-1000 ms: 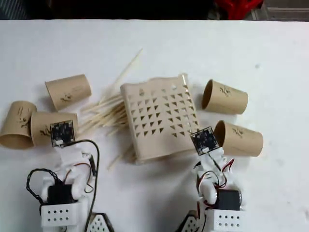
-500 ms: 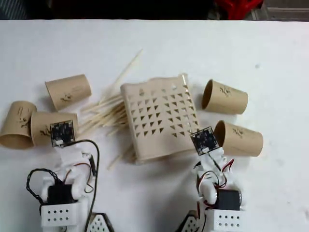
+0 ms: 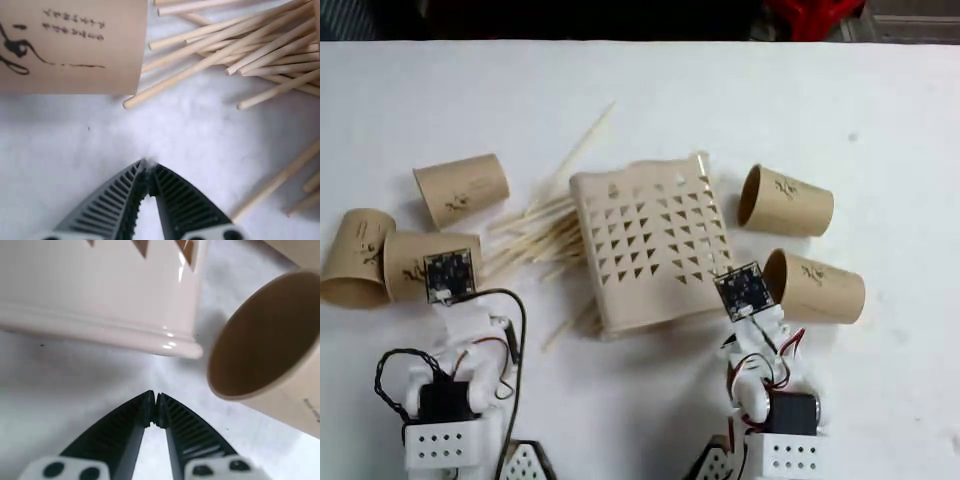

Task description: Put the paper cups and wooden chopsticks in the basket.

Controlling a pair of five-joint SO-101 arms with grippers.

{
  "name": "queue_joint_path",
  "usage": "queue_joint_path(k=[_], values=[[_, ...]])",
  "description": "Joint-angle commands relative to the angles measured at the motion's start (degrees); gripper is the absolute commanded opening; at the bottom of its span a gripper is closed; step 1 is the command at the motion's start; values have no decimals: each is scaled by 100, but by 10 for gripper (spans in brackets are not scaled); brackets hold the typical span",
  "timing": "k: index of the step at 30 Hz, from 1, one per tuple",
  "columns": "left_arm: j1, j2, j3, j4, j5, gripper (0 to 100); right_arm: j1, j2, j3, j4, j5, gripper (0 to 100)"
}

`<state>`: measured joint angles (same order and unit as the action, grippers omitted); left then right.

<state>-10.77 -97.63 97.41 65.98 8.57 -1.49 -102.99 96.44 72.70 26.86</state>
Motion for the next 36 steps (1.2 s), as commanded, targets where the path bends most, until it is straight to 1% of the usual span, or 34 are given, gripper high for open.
queue_joint_path(k=[1, 27, 33, 36], values=[[-57, 13, -18, 26, -9, 25, -22, -13, 44, 22, 62, 18], [-57, 13, -18, 26, -9, 25, -48, -22, 44, 4, 70, 18], [-57, 13, -18, 26, -9, 25, 268, -31, 44, -312, 70, 18], [-57, 13, -18, 26, -9, 25, 295, -31, 44, -620, 70, 18]])
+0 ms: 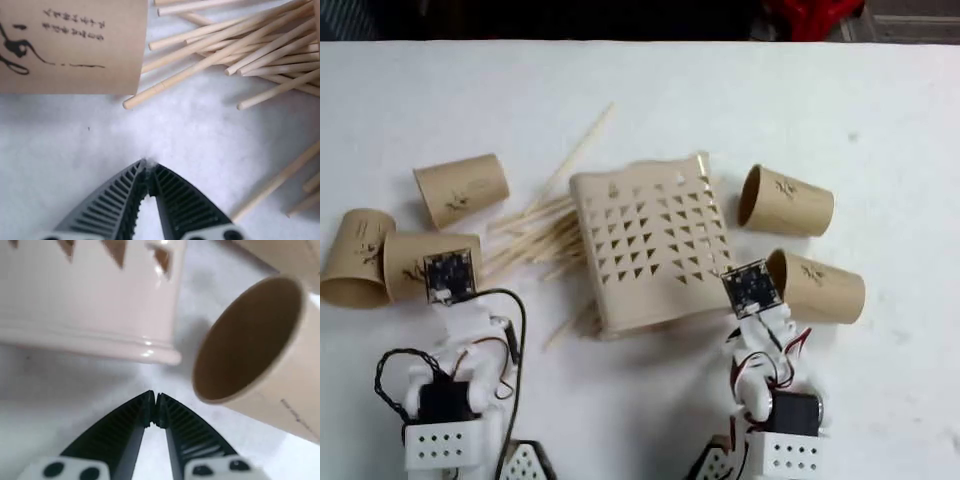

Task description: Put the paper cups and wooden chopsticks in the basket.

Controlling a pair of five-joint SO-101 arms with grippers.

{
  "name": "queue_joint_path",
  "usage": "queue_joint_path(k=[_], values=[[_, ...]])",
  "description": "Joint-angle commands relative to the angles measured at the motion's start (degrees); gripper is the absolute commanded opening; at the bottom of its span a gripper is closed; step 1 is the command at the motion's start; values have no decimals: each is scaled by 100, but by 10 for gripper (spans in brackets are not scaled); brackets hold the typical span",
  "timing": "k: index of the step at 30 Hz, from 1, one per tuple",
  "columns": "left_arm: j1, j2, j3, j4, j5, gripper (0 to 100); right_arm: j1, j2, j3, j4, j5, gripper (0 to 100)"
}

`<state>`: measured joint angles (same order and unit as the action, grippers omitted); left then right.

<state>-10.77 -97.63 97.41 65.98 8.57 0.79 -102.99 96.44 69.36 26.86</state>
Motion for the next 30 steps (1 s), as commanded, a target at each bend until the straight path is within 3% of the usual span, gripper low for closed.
queue_joint_path(k=[1, 6, 10, 15, 18, 22, 30], values=[[-57, 13, -18, 26, -9, 25, 66, -31, 44, -391, 70, 18], [-57, 13, -18, 26, -9, 25, 382, -31, -185, -796, 431, 19], [-57, 13, -18, 26, -9, 25, 752, -13, -1143, -382, 633, 18], [-57, 13, -18, 26, -9, 25, 532, 31, -2453, 92, 598, 23], [-57, 13, -18, 26, -9, 25, 163, 409, -2989, 268, 598, 80], [-57, 13, -18, 26, -9, 25, -453, 1736, -3719, 22, 229, 140], [-57, 13, -18, 26, -9, 25, -1657, 5727, -6462, -312, -686, 149]])
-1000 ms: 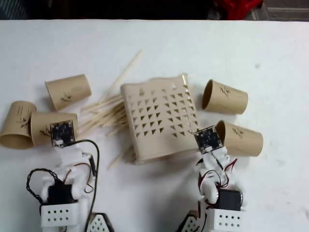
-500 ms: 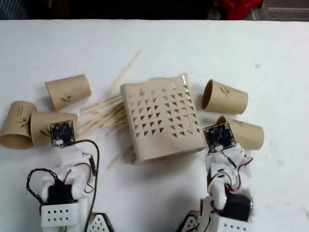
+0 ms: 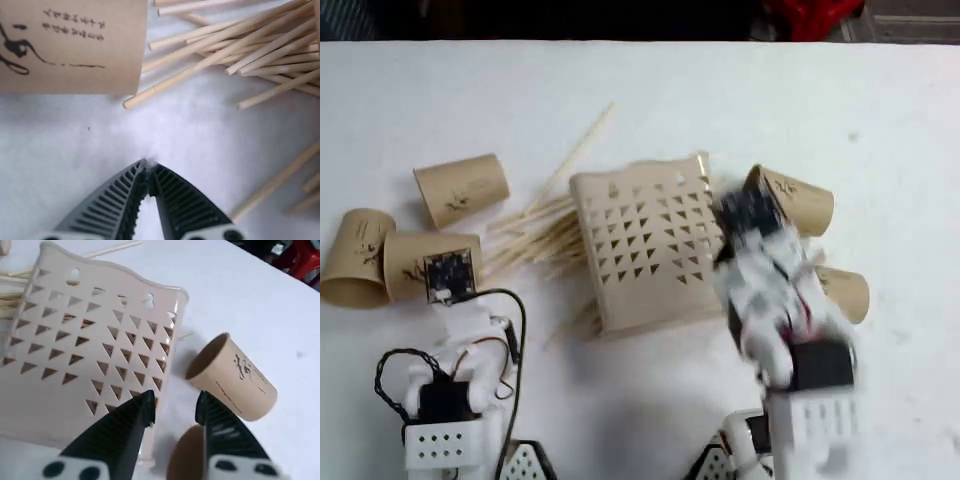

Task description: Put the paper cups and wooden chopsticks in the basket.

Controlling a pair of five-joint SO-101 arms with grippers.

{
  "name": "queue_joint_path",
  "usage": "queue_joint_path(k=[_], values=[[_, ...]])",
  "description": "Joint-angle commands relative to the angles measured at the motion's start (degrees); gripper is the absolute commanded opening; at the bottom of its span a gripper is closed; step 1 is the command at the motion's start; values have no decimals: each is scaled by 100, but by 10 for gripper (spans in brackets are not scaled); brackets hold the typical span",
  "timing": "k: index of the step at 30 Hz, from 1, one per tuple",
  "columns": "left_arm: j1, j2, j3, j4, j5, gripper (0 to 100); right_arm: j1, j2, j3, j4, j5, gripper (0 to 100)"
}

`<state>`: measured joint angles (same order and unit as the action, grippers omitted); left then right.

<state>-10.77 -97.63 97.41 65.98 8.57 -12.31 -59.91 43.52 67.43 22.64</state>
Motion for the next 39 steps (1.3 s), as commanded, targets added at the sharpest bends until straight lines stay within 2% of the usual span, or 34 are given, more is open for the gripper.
queue_joint_path(k=[1, 8, 14, 20, 22, 26, 32, 39], values=[[-57, 13, -18, 26, -9, 25, -435, 1895, -1512, -119, -325, 149], [-57, 13, -18, 26, -9, 25, -514, 4356, -3270, -119, -554, 149], [-57, 13, -18, 26, -9, 25, -558, 5200, -3938, -268, -730, 149], [-57, 13, -18, 26, -9, 25, -180, 5525, -4352, -418, -2919, 148], [-57, 13, -18, 26, -9, 25, -145, 5692, -4484, -505, -3288, 148], [-57, 13, -18, 26, -9, 25, -127, 5771, -4536, -189, -3015, 147], [-57, 13, -18, 26, -9, 25, -268, 4989, -4237, 1182, -1758, 145], [-57, 13, -18, 26, -9, 25, -312, 2615, -1512, 479, -862, 145]])
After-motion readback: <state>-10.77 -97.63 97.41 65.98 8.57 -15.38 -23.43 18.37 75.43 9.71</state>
